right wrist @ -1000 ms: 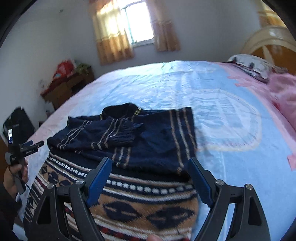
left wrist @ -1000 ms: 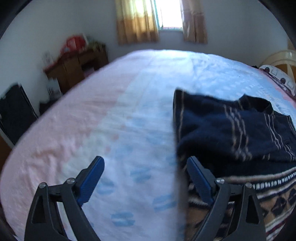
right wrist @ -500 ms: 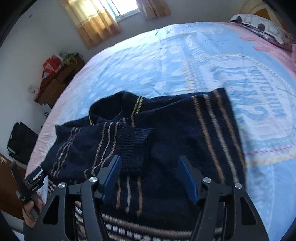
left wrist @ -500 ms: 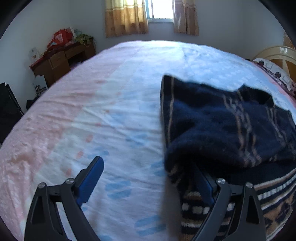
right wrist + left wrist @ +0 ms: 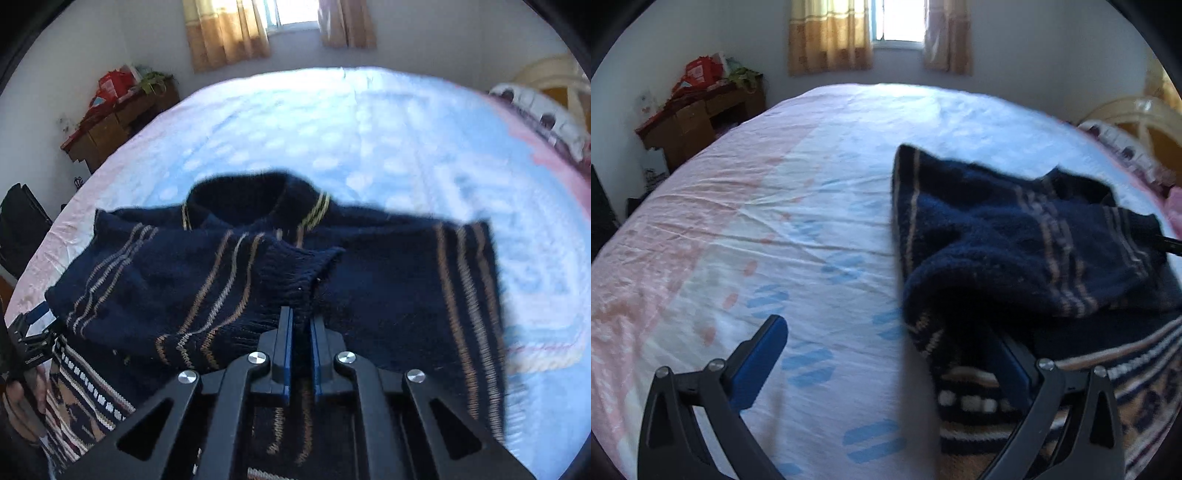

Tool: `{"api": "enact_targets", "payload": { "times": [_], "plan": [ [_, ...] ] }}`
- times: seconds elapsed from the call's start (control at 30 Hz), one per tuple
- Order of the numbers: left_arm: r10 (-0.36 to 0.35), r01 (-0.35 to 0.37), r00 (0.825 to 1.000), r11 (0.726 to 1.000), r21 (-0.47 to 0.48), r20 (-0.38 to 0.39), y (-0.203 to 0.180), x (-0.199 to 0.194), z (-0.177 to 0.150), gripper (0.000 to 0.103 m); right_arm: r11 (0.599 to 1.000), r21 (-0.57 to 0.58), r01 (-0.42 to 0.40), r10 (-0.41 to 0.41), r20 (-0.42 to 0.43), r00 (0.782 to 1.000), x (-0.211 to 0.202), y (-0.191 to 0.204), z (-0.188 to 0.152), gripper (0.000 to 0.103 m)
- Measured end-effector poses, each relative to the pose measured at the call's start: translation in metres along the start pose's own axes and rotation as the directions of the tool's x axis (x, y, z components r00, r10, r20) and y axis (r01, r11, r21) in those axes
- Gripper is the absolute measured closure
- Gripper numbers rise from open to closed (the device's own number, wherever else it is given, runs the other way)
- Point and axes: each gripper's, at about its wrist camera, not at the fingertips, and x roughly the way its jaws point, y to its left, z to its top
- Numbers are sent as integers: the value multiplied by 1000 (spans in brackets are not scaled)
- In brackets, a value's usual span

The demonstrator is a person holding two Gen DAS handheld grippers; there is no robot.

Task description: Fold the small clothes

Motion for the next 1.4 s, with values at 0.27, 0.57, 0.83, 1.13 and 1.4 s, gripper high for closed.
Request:
{"api": "enact_targets", "payload": {
  "times": [0.27,0.57,0.83,1.13,1.4],
  "plan": [
    [-125,135,987,986,-99,101,17,-15,0,0,993,35,114,-115,32,993,-13,-27,7,99],
    [-125,134,989,984,-121,77,16,-10,-1,0,984,46,173,-172,-24,985,5,-47,-12,57],
    [-46,56,993,994,-95,105,-6,-21,31,0,999,-42,26,-23,56,998,-19,-10,-1,52],
    [72,-71,996,997,22,-48,-17,16,12,0,991,-127,51,-57,-49,997,26,7,-25,51],
    [77,-76,997,997,27,-33,-25,-1,4,0,989,-136,66,-73,-46,996,8,3,-37,51]
  ]
}}
